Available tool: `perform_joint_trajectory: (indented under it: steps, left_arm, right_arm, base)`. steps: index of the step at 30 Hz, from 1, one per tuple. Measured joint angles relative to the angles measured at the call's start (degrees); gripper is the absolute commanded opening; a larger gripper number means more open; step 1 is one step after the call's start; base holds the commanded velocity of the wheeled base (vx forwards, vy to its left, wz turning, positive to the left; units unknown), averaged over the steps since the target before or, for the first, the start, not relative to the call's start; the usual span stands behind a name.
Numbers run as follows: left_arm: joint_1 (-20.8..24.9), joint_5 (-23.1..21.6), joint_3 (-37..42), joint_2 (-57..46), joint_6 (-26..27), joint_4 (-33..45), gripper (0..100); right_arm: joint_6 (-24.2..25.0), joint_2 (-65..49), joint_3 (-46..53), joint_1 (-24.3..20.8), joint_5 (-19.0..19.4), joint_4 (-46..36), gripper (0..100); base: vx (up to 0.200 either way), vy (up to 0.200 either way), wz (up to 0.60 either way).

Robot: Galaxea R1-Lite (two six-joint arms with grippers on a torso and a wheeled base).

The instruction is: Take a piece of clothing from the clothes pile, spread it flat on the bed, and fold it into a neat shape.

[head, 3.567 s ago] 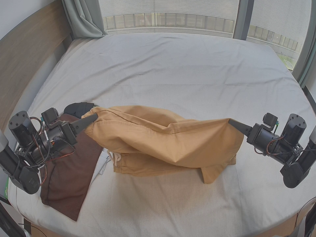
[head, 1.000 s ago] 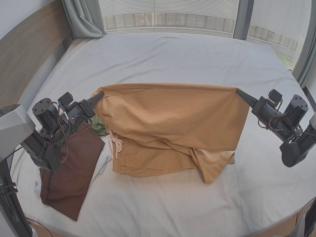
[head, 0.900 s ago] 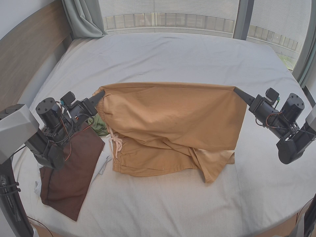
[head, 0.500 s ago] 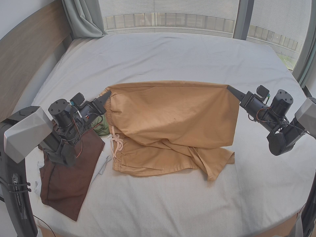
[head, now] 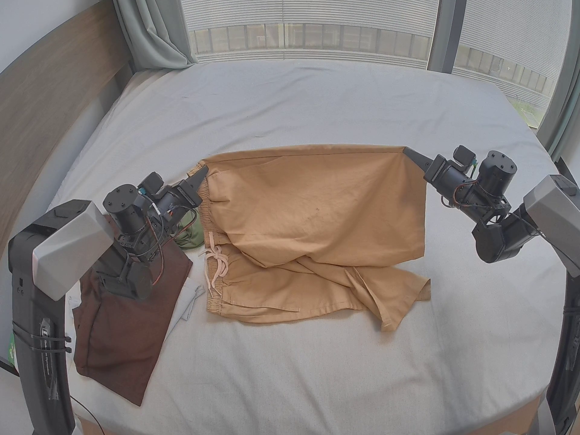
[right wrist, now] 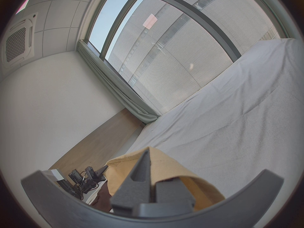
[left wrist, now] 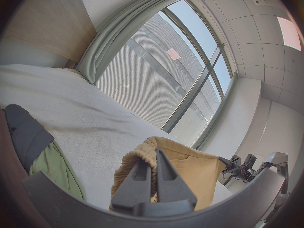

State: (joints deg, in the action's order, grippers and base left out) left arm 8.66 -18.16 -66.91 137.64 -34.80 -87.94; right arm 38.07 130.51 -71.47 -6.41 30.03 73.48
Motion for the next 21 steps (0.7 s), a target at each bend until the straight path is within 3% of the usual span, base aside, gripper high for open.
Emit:
perform_joint_trajectory:
  steps: [10,11,12,13,21]
  left_arm:
    - [-0.6,0.4,-6.2,3.5,-2.6,0.5,0]
    - [-0.7,0.4,-6.7,3.8,-3.1,0.9,0]
    - [-0.9,0.4,-7.0,4.0,-3.5,1.1,0]
    - [-0.9,0.4,-7.3,4.2,-3.9,1.3,100]
    - [-0.9,0.0,-8.5,4.9,-8.2,2.6,100]
  right_arm:
    - [0.0,5.8,-10.8,0.0,0.0,-4.1,0]
    - [0.0,6.4,-11.4,0.0,0.0,-4.2,100]
    - [0.0,6.8,-12.0,0.0,0.0,-4.4,100]
    - [0.0,7.3,-12.5,0.0,0.0,-4.7,100]
    - [0.0,10.1,-16.0,0.1,-1.0,-6.4,100]
  base:
    - [0.000,0.000,0.00]
    - [0.000,0.000,0.00]
    - [0.000,0.000,0.00]
    - [0.000,0.000,0.00]
    - [0.000,0.000,0.00]
